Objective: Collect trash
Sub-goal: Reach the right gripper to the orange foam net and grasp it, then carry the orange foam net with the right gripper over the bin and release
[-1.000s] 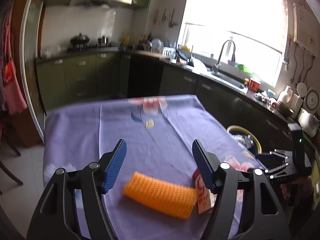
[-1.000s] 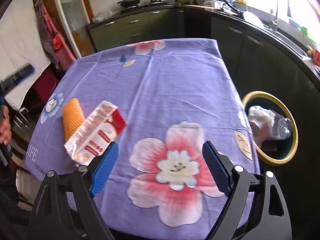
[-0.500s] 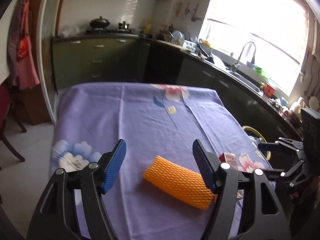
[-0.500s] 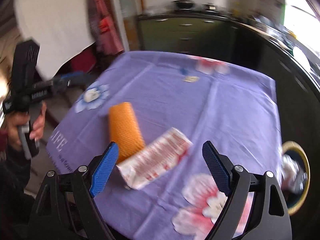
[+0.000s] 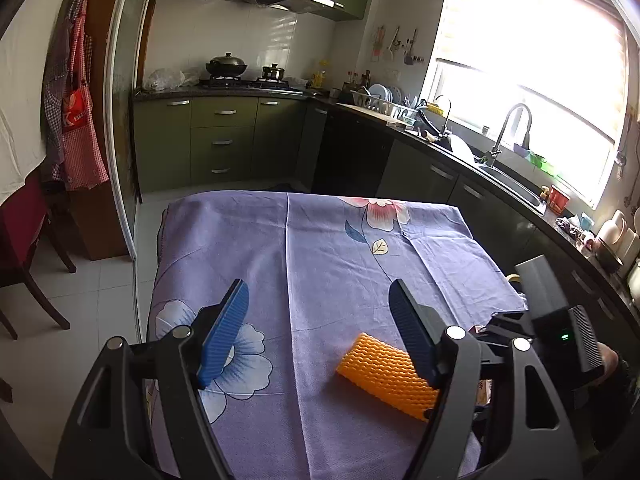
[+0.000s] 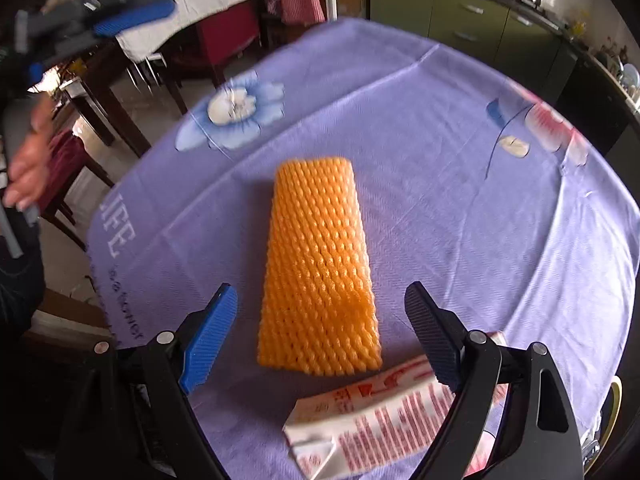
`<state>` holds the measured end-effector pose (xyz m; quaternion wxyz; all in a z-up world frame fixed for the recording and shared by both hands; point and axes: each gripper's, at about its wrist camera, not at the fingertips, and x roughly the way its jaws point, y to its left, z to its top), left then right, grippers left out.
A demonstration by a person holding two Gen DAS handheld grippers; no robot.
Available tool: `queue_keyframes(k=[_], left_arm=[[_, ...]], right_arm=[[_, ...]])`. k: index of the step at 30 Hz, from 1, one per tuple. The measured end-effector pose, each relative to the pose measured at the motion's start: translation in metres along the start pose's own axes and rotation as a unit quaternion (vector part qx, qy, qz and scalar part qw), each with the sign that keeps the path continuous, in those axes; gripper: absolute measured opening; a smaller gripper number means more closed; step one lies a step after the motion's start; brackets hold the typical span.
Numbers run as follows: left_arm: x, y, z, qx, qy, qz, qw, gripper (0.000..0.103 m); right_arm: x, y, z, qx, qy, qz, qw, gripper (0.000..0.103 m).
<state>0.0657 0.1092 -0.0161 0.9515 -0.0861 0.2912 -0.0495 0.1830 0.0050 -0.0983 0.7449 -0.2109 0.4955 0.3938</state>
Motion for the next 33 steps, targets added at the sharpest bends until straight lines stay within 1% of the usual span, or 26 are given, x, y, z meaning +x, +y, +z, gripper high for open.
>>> queue_keyframes(k=[6,9,11,12,13,14,15,17,18,20,21,23,24,26,29,33], left_arm=[[0.006,-0.001,0.001,0.007,0.005,-0.003,1.0000,0.069],[0.010,-0.002,0.001,0.008,0.008,-0.005,0.9999,0.069],[0.011,-0.002,0.000,0.010,0.009,-0.005,0.9999,0.069],[0.011,-0.003,0.000,0.011,0.009,-0.005,0.9999,0.069],[0.011,-0.003,0.000,0.012,0.010,-0.005,0.9999,0.069],[0.012,-0.004,0.000,0.013,0.010,-0.005,0.9999,0.069],[0.012,-0.004,0.000,0.013,0.010,-0.004,0.9999,0.069],[0.012,-0.004,0.000,0.013,0.010,-0.005,0.9999,0.069],[0.012,-0.004,0.000,0.013,0.010,-0.005,0.9998,0.069],[0.012,-0.004,0.000,0.015,0.010,-0.004,0.9998,0.069],[0.012,-0.004,0.000,0.016,0.010,-0.004,0.9998,0.069],[0.012,-0.005,-0.001,0.017,0.011,-0.003,0.9998,0.069],[0.013,-0.005,-0.001,0.018,0.011,-0.004,0.9998,0.069],[0.013,-0.006,0.000,0.019,0.011,-0.003,0.9998,0.069],[0.013,-0.008,0.000,0.023,0.011,-0.004,0.9997,0.069],[0.012,-0.013,0.001,0.029,0.011,-0.005,0.9995,0.069]], right_arm=[[0.013,-0.004,0.002,0.001,0.013,0.002,1.000,0.085],[0.019,-0.003,0.005,-0.005,0.019,-0.003,1.000,0.081],[0.023,0.000,0.004,-0.013,0.021,-0.014,1.000,0.073],[0.023,0.002,0.004,-0.016,0.022,-0.019,0.999,0.071],[0.023,0.004,0.004,-0.019,0.020,-0.020,0.999,0.066],[0.022,0.004,0.004,-0.019,0.018,-0.018,0.999,0.061],[0.022,0.004,0.005,-0.018,0.017,-0.017,1.000,0.059],[0.021,0.003,0.005,-0.016,0.015,-0.016,1.000,0.051],[0.021,0.003,0.005,-0.014,0.014,-0.015,1.000,0.050],[0.020,0.003,0.006,-0.010,0.011,-0.013,1.000,0.041],[0.019,0.004,0.006,-0.009,0.008,-0.011,1.000,0.039],[0.015,0.004,0.007,-0.005,0.000,-0.011,1.000,0.030],[0.014,0.004,0.007,-0.003,-0.003,-0.010,1.000,0.028],[0.008,0.003,0.008,0.005,-0.014,-0.006,1.000,0.020],[-0.004,0.001,0.009,0.014,-0.033,-0.002,0.999,0.016],[-0.029,-0.006,0.009,0.030,-0.067,0.004,0.997,0.015]])
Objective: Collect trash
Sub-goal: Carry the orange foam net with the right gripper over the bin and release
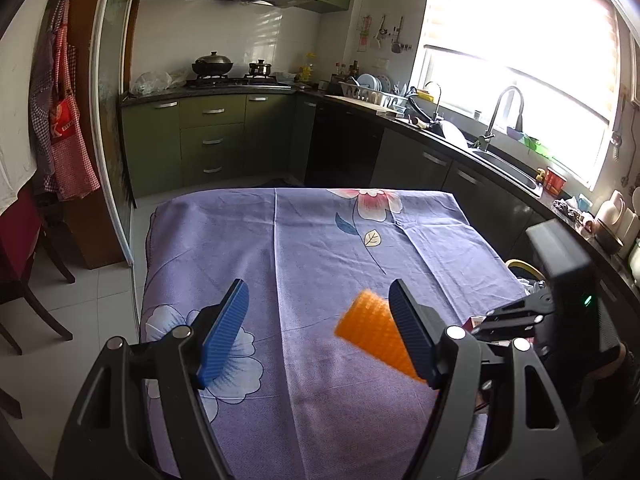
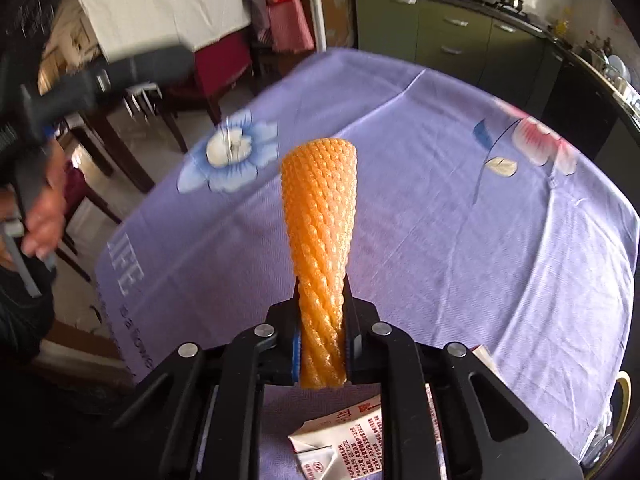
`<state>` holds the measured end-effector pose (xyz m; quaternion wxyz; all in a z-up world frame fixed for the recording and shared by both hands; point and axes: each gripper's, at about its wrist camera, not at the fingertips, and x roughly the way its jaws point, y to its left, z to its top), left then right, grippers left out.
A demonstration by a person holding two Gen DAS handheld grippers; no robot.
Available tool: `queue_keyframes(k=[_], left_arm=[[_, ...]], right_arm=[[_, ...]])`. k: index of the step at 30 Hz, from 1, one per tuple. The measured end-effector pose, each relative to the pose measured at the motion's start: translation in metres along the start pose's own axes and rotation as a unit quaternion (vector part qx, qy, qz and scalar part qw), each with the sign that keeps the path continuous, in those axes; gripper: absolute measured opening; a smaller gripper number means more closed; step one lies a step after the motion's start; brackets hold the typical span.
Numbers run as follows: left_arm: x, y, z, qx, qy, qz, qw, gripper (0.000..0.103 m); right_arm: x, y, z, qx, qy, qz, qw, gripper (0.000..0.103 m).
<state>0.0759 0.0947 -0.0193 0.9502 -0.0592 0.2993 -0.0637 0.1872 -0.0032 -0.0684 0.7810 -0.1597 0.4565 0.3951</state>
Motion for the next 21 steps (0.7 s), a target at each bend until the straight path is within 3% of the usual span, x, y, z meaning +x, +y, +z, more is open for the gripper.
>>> queue_keyframes(k=[4,9,12,17,19,21], left_arm=[[-0.001,-0.004,0.001,0.004,0.000,-0.003,1.0000,0.069],[0.002,-0.016,0.001,0.017,0.006,-0.010,0.9998,0.069],[0.007,-0.026,0.002,0.025,0.010,-0.017,0.9995,0.069],[0.014,-0.049,0.004,0.042,0.017,-0.032,0.9985,0.069],[0.017,-0.059,0.004,0.050,0.020,-0.039,0.9978,0.069],[0.020,-0.075,0.003,0.063,0.026,-0.048,0.9966,0.069]], right_arm=[[-0.038,-0.020,-0.001,0.029,-0.041,-0.014,0.999,0.015],[-0.094,-0.096,-0.035,0.125,-0.076,-0.094,0.985,0.015],[-0.121,-0.154,-0.075,0.199,-0.074,-0.164,0.963,0.015],[-0.148,-0.247,-0.156,0.318,-0.050,-0.260,0.910,0.016],[-0.149,-0.280,-0.188,0.355,-0.036,-0.280,0.891,0.017],[-0.145,-0.301,-0.208,0.374,-0.024,-0.289,0.881,0.024]])
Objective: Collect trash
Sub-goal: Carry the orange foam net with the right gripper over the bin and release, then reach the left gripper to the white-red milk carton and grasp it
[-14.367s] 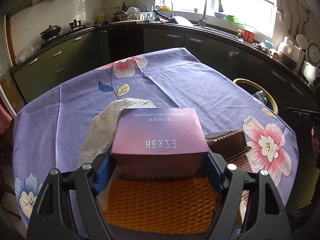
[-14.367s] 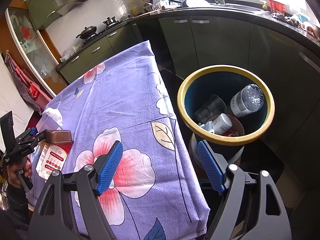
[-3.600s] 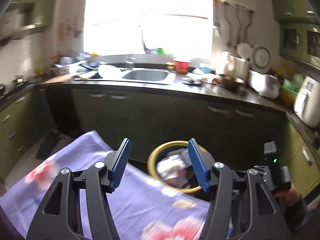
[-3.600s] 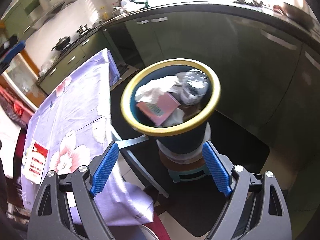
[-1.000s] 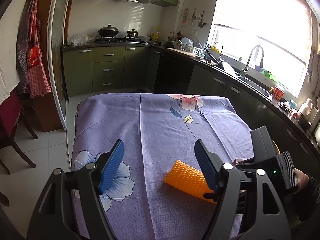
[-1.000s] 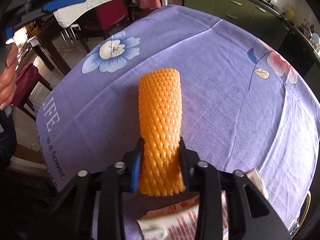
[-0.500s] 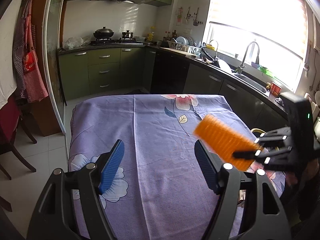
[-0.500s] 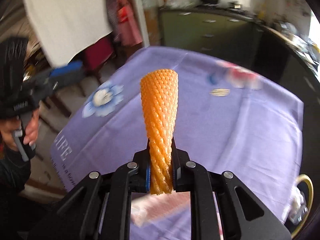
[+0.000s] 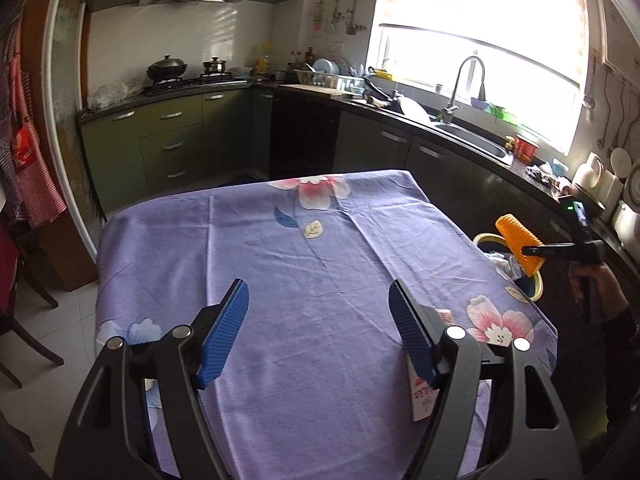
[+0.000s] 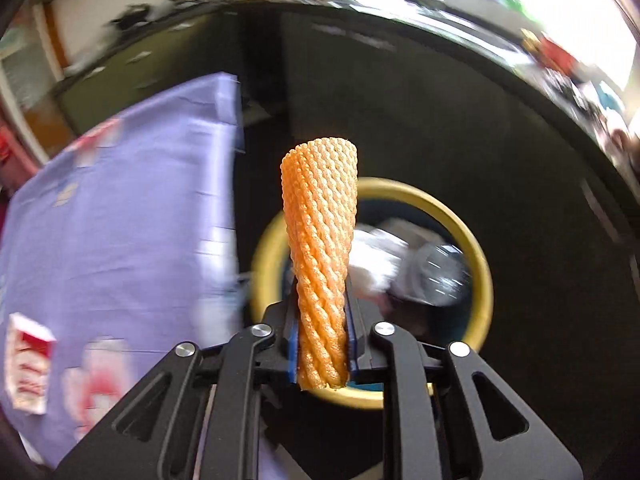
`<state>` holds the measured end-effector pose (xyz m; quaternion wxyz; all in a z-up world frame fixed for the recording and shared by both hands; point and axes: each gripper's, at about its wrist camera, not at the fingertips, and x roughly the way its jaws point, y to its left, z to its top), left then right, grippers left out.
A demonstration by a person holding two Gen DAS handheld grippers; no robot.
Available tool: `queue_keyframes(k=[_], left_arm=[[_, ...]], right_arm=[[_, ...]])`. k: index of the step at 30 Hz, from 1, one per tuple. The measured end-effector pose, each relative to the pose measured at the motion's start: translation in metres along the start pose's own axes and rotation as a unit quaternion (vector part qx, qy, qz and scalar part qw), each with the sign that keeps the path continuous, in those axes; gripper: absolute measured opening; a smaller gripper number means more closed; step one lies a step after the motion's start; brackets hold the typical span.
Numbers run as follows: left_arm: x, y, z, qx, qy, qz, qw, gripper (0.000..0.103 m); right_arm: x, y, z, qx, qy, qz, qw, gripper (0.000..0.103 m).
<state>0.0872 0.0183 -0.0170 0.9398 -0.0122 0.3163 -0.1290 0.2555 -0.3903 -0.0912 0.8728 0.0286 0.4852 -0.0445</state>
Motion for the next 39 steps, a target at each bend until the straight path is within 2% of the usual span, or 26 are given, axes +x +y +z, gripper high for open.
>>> queue_keyframes(k=[1,2,3,5,8,15,24,29,31,35,39], left_arm=[[0.002,-0.006,0.000,0.004,0.003,-0.004,1.0000,0.069],[0.004,-0.013,-0.001,0.010,0.007,-0.009,0.9999,0.069],[0.007,-0.020,-0.001,0.015,0.010,-0.014,0.9997,0.069],[0.010,-0.032,-0.002,0.025,0.017,-0.023,0.9993,0.069],[0.016,-0.049,-0.006,0.041,0.026,-0.037,0.9981,0.073],[0.034,-0.078,-0.021,0.059,0.054,-0.069,0.9944,0.082],[0.065,-0.104,-0.048,0.066,0.100,-0.096,0.9881,0.082],[0.081,-0.114,-0.058,0.076,0.119,-0.083,0.9865,0.082],[0.088,-0.115,-0.061,0.071,0.130,-0.081,0.9856,0.080],[0.098,-0.112,-0.065,0.068,0.144,-0.068,0.9848,0.068],[0.103,-0.112,-0.066,0.071,0.148,-0.058,0.9847,0.063]], right_arm=[[0.011,-0.011,-0.001,0.006,0.004,-0.011,1.000,0.029],[0.017,-0.016,-0.002,0.008,0.002,-0.014,1.000,0.042],[0.023,-0.022,-0.003,0.010,0.001,-0.020,1.000,0.049],[0.026,-0.034,-0.005,0.020,-0.004,-0.033,0.999,0.054],[0.019,-0.043,-0.008,0.034,-0.020,-0.024,0.999,0.063],[0.009,-0.044,-0.013,0.045,-0.027,-0.023,0.998,0.064],[-0.015,-0.030,-0.031,0.040,-0.039,0.002,0.998,0.067],[-0.022,-0.021,-0.037,0.032,-0.042,0.014,0.999,0.069],[-0.025,-0.018,-0.037,0.028,-0.044,0.017,0.998,0.069],[-0.028,-0.016,-0.038,0.025,-0.047,0.021,0.998,0.069],[-0.028,-0.015,-0.040,0.022,-0.045,0.023,0.998,0.070]])
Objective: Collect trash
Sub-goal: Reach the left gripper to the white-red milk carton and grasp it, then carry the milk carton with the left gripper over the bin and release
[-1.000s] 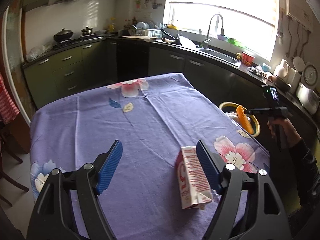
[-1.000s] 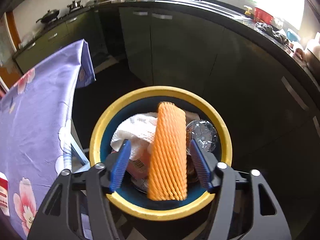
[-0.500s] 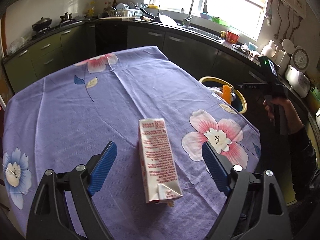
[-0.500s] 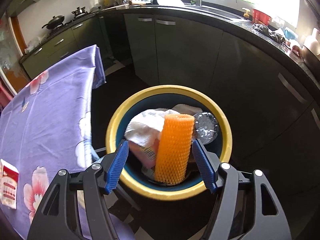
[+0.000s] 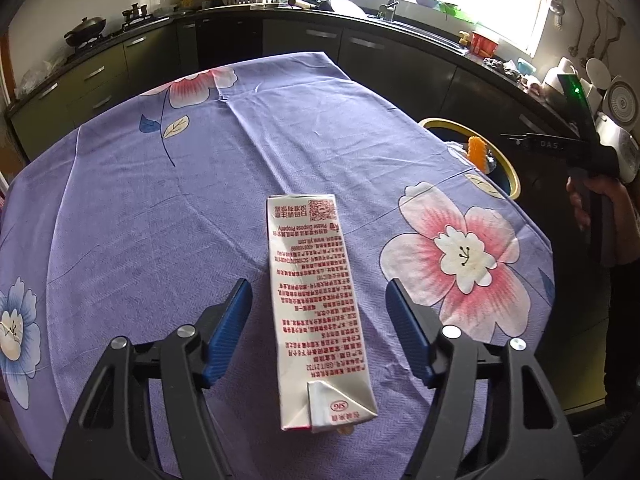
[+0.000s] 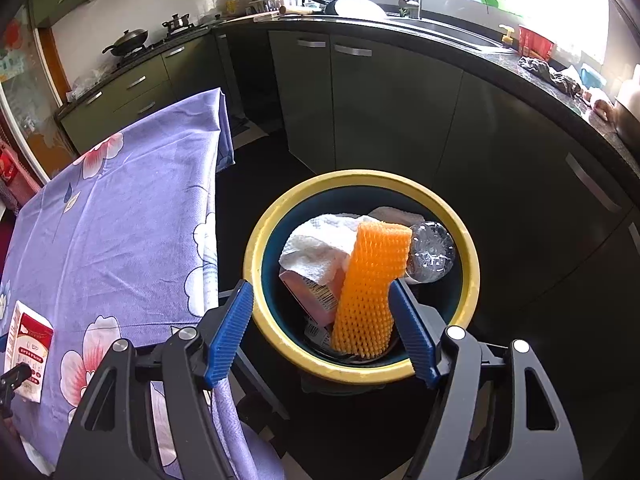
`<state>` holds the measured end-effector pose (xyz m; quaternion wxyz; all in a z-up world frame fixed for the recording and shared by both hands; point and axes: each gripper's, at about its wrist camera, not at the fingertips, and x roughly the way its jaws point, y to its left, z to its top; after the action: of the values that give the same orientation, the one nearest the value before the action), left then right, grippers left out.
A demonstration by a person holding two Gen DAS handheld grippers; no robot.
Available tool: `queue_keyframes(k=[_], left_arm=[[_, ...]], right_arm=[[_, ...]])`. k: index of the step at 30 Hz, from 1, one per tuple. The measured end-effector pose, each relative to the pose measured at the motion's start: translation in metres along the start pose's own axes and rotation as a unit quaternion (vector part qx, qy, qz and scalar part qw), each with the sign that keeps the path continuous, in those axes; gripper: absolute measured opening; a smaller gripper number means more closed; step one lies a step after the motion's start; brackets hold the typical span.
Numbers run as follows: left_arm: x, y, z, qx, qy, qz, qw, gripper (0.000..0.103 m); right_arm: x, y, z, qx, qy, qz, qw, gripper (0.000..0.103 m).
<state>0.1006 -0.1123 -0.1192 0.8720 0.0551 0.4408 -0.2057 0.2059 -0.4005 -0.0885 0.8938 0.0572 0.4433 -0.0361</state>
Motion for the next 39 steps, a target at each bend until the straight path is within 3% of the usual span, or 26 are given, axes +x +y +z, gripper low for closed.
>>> queue_keyframes(k=[8,19,27,34,39], left_arm=[[0.011,0.001,0.004,0.007,0.020,0.016,0.9996,0.033],[-0.014,-0.022,0.024,0.055,-0.018,0.004,0.9983,0.032],[-0.022,-0.067,0.071,0.102,-0.038,-0.049,0.9929,0.032],[-0.004,-0.129,0.129,0.156,-0.046,-0.095,0.9821,0.032],[0.045,-0.184,0.170,0.186,-0.020,-0.125,0.9743,0.032]], right_arm=[[0.003,-0.002,-0.004,0.002,0.004,0.006,1.000,0.070],[-0.002,-0.012,-0.011,0.008,0.000,0.000,1.000,0.070],[-0.016,-0.034,-0.029,0.025,-0.012,-0.030,0.999,0.070],[-0.031,-0.059,-0.053,0.044,-0.024,-0.039,0.998,0.071],[-0.037,-0.074,-0.063,0.057,-0.030,-0.031,0.997,0.071]])
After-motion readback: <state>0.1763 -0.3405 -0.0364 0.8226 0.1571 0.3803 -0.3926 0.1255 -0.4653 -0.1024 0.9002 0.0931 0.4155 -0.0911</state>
